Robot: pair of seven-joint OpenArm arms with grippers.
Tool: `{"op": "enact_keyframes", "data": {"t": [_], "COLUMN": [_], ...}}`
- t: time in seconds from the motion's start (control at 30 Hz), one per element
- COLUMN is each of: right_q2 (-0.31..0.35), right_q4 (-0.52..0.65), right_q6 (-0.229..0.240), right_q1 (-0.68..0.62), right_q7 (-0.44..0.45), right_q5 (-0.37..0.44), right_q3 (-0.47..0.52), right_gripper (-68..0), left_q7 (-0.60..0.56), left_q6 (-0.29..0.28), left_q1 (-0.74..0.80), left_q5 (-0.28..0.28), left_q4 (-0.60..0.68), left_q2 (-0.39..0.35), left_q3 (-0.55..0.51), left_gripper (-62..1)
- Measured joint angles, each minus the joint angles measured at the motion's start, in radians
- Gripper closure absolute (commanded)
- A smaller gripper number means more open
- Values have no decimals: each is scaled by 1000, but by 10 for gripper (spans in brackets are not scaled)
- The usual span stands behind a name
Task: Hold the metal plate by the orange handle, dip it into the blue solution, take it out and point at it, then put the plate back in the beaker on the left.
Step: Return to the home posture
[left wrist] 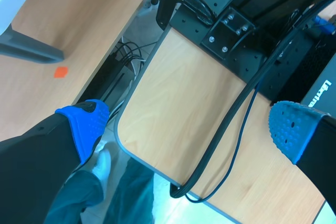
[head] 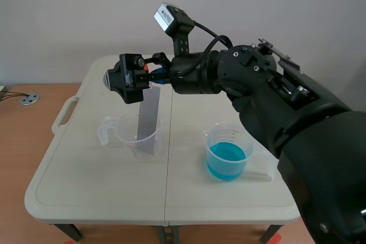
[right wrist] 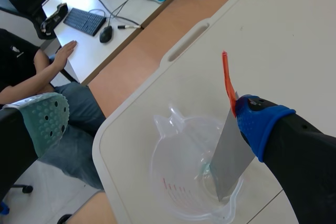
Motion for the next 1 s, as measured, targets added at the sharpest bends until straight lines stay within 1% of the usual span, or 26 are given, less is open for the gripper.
{"op": "enact_keyframes", "data": {"t": [0.2, 0.37, 0.43, 0.5, 0.6, 0.67, 0.73, 0.77, 0.83, 0.87, 0.9, 1.0], "right_q2": [0, 8, 27, 54, 108, 140, 174, 192, 229, 248, 267, 323], "right_q4": [0, 0, 3, 22, 74, 116, 157, 173, 201, 212, 222, 242], "right_q6": [-3, -4, -3, -3, -3, -3, -3, -3, -2, -2, -2, 0], "right_q1": [0, 4, 9, 9, 9, 9, 9, 9, 9, 9, 9, 9], "right_q7": [-2, -2, -1, -5, -31, -33, -33, -34, -36, -37, -36, -37], "right_q5": [3, 10, 39, 41, 61, 78, 78, 78, 78, 77, 78, 78], "right_q3": [2, 47, 59, 70, 76, 88, 101, 106, 112, 113, 113, 113], "right_gripper": [-663, -663, -663, -663, -663, -663, -663, -663, -663, -663, -663, -663], "left_q7": [11, 32, 29, 29, 26, 27, 30, 31, 33, 33, 33, 34], "left_q6": [0, 0, 0, 0, -1, -17, -18, -18, -18, -18, -18, 8], "left_q1": [0, 0, 0, 0, 0, -18, -49, -68, -111, -137, -167, -253], "left_q5": [-1, -2, -2, -2, -11, -11, -26, -47, -114, -136, -148, -164], "left_q4": [0, 0, 0, 0, 0, 0, 0, 0, 0, 0, 1, 31], "left_q2": [0, 0, 0, 0, 1, 14, 35, 45, 64, 73, 82, 98], "left_q3": [0, 0, 0, 0, 0, 0, 0, 0, 0, 0, 0, 3], "left_gripper": [-623, -623, -623, -623, -623, -623, -623, -623, -623, -623, -623, -623]}}
